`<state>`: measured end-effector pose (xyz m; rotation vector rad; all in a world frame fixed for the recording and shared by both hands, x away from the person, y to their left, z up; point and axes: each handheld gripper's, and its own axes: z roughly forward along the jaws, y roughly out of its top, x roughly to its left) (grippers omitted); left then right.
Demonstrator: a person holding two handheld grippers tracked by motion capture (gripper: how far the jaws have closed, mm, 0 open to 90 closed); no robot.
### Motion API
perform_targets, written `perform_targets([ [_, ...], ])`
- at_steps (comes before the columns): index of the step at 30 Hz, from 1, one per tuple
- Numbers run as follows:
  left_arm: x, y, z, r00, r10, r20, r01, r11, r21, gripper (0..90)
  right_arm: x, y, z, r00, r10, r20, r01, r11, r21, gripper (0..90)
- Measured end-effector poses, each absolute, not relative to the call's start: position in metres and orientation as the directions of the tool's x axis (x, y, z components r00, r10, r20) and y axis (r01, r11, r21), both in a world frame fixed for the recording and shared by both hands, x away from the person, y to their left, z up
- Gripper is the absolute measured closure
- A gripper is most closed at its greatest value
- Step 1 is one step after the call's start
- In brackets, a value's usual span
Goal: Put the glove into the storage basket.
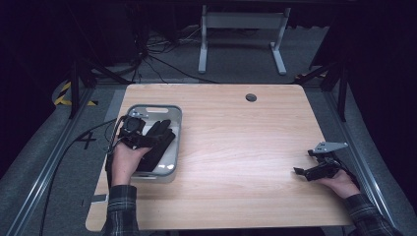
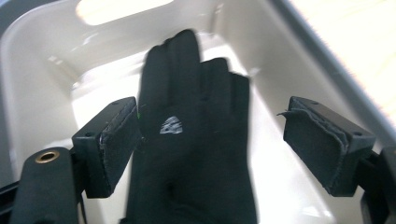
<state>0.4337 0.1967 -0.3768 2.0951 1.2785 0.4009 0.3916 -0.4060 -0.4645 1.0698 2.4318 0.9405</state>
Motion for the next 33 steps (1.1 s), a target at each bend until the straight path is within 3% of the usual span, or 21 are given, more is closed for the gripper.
perform_targets([
  [16, 0.414, 0.128, -0.352, 0.624, 0.772, -0.116, 0.582, -0.361, 0.729, 18.7, 0.392, -0.406, -0.464, -0.668, 0.744, -0.028, 0.532, 0.503, 0.682, 0.5],
  [33, 0.398, 0.044, -0.383, 0.74, 0.662, -0.118, 0.527, -0.462, 0.713, 18.5, 0.391, -0.406, -0.464, -0.669, 0.743, -0.026, 0.532, 0.503, 0.681, 0.5],
])
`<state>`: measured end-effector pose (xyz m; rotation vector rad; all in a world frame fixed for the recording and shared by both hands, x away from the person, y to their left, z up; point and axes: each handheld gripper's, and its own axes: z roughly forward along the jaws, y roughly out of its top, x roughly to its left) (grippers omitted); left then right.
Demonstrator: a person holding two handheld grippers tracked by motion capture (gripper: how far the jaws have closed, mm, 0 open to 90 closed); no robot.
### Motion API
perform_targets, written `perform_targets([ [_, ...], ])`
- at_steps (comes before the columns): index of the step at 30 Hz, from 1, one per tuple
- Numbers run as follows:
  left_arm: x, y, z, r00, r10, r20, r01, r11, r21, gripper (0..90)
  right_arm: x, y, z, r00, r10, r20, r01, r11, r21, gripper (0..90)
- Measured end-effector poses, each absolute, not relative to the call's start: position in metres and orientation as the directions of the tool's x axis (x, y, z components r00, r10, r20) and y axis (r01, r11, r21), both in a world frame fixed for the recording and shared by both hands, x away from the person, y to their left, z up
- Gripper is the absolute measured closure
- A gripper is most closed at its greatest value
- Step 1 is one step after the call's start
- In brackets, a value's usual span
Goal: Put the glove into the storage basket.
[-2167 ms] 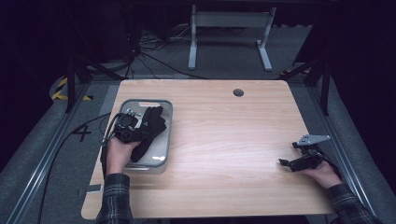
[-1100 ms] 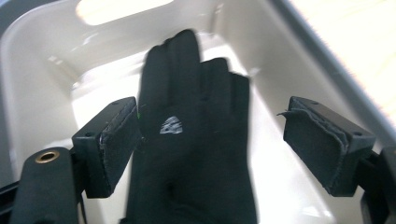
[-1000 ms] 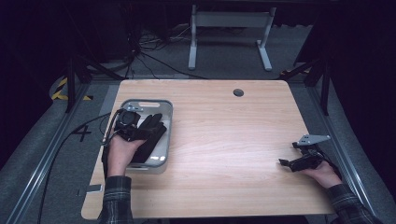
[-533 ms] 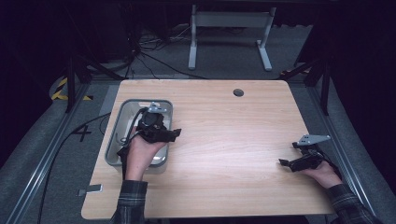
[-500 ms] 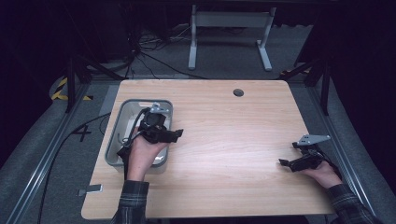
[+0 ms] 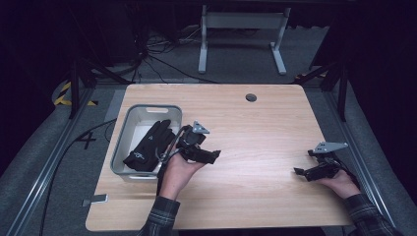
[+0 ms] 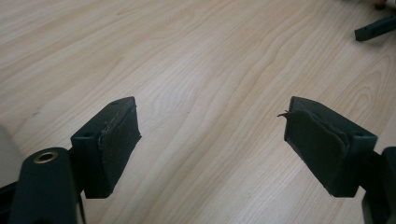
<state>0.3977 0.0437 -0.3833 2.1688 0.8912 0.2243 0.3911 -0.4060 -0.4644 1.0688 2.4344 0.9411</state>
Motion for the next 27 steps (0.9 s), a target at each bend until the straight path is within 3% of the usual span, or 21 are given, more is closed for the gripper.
perform_targets([
  [10, 0.389, 0.01, -0.419, 0.77, 0.63, -0.099, 0.506, -0.508, 0.697, 17.9, 0.391, -0.406, -0.464, -0.669, 0.743, -0.025, 0.533, 0.502, 0.681, 0.4],
  [27, 0.383, -0.015, -0.455, 0.791, 0.609, -0.063, 0.495, -0.577, 0.65, 16.9, 0.391, -0.406, -0.464, -0.669, 0.743, -0.026, 0.532, 0.503, 0.681, 0.5],
])
